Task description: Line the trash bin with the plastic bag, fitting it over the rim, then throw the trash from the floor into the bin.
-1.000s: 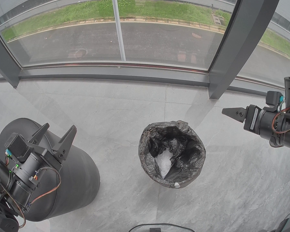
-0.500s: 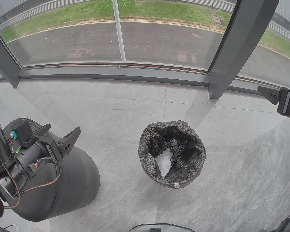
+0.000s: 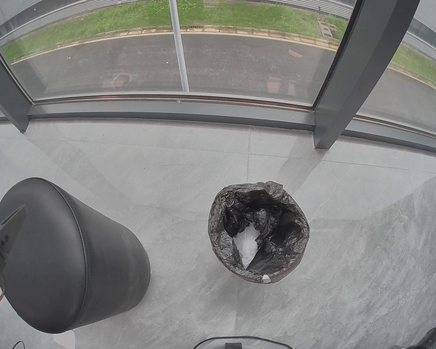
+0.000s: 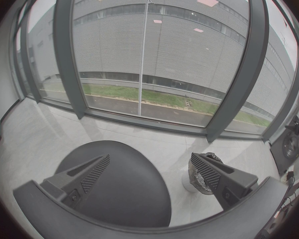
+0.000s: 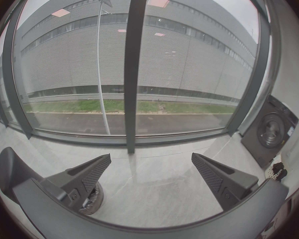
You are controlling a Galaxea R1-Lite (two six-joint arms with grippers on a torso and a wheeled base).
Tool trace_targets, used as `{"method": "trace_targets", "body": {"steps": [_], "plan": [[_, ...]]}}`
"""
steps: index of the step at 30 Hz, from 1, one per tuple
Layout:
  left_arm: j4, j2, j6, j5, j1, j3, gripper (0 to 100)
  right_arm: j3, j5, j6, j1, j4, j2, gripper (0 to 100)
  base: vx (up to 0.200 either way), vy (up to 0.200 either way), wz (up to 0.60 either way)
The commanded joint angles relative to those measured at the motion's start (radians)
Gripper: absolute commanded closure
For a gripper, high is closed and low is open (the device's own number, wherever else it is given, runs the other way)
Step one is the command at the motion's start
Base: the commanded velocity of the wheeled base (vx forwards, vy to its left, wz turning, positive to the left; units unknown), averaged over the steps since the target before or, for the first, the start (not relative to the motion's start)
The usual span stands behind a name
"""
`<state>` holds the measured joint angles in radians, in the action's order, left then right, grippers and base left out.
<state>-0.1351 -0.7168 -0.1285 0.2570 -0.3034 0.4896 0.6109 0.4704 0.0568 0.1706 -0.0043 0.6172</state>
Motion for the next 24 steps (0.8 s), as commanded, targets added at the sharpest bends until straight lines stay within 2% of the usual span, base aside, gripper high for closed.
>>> {"method": "trace_targets", "body": {"steps": [1,5,7,10,11,13,15,19,22,24], "plan": [[0.131,0.401,0.001,-0.015,0.162,-0.089,0,-0.206,-0.012,-0.051,-0.148,0.058,-0.418,0,0.000,0.000,0.00],[0.134,0.496,0.026,-0.016,0.213,-0.144,0,-0.266,-0.055,-0.052,-0.189,0.063,-0.510,0,0.000,0.000,0.00],[0.134,0.524,0.030,-0.016,0.216,-0.169,0,-0.296,-0.076,-0.052,-0.195,0.070,-0.533,0,0.000,0.000,0.00],[0.134,0.553,0.032,-0.019,0.218,-0.217,0,-0.353,-0.147,-0.051,-0.192,0.101,-0.570,0,0.000,0.000,0.00],[0.134,0.553,0.032,-0.019,0.218,-0.217,0,-0.353,-0.147,-0.051,-0.192,0.101,-0.570,0,0.000,0.000,0.00],[0.134,0.600,0.030,-0.033,0.218,-0.267,0,-0.416,-0.237,-0.051,-0.178,0.104,-0.610,0,0.000,0.000,0.00],[0.132,0.617,0.029,-0.039,0.218,-0.295,0,-0.457,-0.271,-0.052,-0.174,0.090,-0.617,0,0.000,0.000,0.00],[0.121,0.617,0.017,-0.042,0.218,-0.324,0,-0.507,-0.291,-0.052,-0.174,0.069,-0.617,0,0.000,0.000,0.00],[0.115,0.617,0.015,-0.042,0.218,-0.356,0,-0.573,-0.311,-0.087,-0.172,0.047,-0.617,0,0.000,0.000,0.00],[0.109,0.617,0.015,-0.042,0.216,-0.376,0,-0.574,-0.346,-0.089,-0.172,0.033,-0.617,0,0.000,0.000,0.00]]}}
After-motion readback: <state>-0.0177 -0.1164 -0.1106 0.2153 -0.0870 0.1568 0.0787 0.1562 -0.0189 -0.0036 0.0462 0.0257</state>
